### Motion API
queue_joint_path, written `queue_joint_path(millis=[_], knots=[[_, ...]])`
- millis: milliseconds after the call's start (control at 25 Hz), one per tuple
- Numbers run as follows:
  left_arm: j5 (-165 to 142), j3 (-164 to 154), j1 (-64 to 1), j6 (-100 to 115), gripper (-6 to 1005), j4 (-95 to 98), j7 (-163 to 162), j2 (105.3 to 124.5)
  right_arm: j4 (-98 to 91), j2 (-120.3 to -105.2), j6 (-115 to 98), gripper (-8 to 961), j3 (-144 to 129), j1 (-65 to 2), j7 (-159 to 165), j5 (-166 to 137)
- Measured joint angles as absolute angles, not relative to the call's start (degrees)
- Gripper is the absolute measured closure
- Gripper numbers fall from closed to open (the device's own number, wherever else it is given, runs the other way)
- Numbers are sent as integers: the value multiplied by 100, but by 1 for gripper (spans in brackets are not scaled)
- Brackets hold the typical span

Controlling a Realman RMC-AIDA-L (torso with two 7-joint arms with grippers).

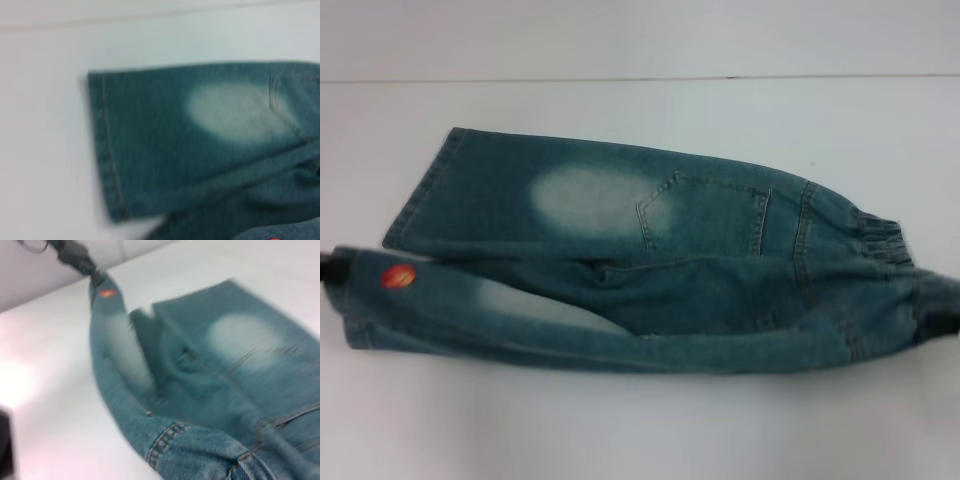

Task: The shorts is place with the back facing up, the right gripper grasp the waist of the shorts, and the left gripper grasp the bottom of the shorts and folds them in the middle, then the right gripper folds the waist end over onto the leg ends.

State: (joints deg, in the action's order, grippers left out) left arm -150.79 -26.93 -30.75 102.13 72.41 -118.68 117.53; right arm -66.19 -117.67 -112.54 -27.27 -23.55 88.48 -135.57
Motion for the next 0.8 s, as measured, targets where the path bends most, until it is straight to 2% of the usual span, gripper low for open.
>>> queue_joint_path(millis=[280, 800], knots=[[-14629, -3093, -3217, 9342, 944, 6989, -11796, 11922, -6555, -11985, -10387, 891, -2555, -2461, 8904, -13330], [-14418, -3561, -3572, 7528, 947, 6322, -11799, 12031, -5888, -11951, -8894, 891, -2554, -2803, 9241, -12961]])
